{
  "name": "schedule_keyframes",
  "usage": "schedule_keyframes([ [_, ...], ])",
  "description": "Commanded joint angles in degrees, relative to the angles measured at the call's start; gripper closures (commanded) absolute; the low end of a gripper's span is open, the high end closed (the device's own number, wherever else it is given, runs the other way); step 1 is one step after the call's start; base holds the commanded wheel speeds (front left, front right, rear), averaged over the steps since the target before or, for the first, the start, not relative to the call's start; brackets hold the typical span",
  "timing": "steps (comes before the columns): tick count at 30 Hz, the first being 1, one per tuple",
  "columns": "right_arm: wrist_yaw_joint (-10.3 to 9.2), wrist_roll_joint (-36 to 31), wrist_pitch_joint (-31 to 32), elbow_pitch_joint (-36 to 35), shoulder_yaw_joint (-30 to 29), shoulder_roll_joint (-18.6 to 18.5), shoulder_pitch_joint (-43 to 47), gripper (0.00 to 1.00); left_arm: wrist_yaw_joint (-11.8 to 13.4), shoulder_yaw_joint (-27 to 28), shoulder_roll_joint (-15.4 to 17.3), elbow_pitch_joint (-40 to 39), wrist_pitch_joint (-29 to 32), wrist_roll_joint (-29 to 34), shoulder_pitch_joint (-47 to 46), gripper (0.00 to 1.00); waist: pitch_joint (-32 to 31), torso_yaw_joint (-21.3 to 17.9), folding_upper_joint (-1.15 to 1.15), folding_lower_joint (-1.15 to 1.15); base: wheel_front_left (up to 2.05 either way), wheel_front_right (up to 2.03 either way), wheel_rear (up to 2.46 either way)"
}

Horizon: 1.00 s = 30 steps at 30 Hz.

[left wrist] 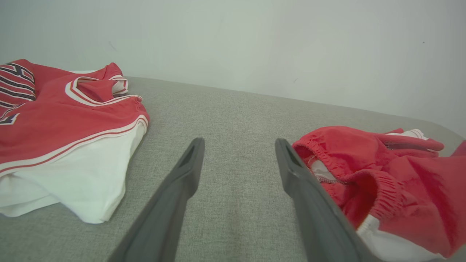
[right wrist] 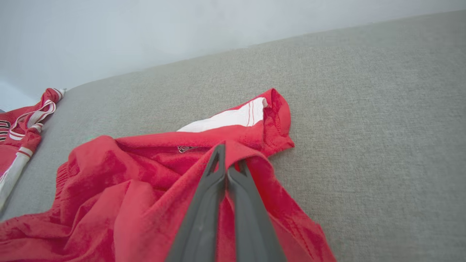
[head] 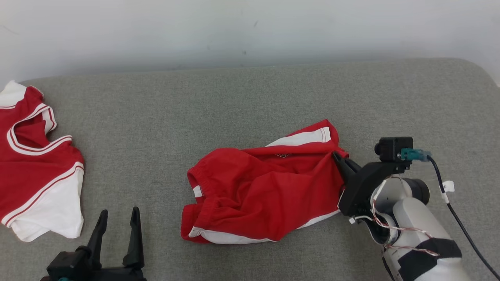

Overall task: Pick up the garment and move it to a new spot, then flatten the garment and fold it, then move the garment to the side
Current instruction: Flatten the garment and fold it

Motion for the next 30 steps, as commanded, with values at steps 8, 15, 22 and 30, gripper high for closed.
schedule_keyframes([
  [8, -0.14, 2.64, 0.51, 10.27, -4.0, 2.09, -10.66, 1.0, -0.66, -0.92, -0.48, -0.86, -0.05, 1.1, -2.46, 0.0, 2.48, 2.92, 0.0, -0.01, 0.0, 0.0, 0.0],
  [15, -0.14, 1.61, -1.56, 19.68, -5.97, 2.67, -15.68, 0.6, -0.93, -1.52, -0.62, -0.49, -0.05, 1.24, -3.7, 0.0, 3.04, 4.8, 0.0, -0.01, 0.0, 0.0, 0.0],
  [22, -0.15, -0.91, -3.96, 23.51, -2.54, 0.26, -16.72, 0.0, -1.22, -1.05, -0.71, -0.09, -0.06, 1.45, -3.81, 0.0, 1.54, 4.79, 0.0, -0.01, 0.0, 0.0, 0.0],
  [30, -0.15, -2.85, -11.01, 21.28, 0.91, -4.27, -12.5, 0.0, -1.25, 1.78, -0.72, 0.82, -0.05, 1.36, -1.95, 0.0, -2.4, 0.67, 0.0, -0.01, 0.0, 0.0, 0.0],
])
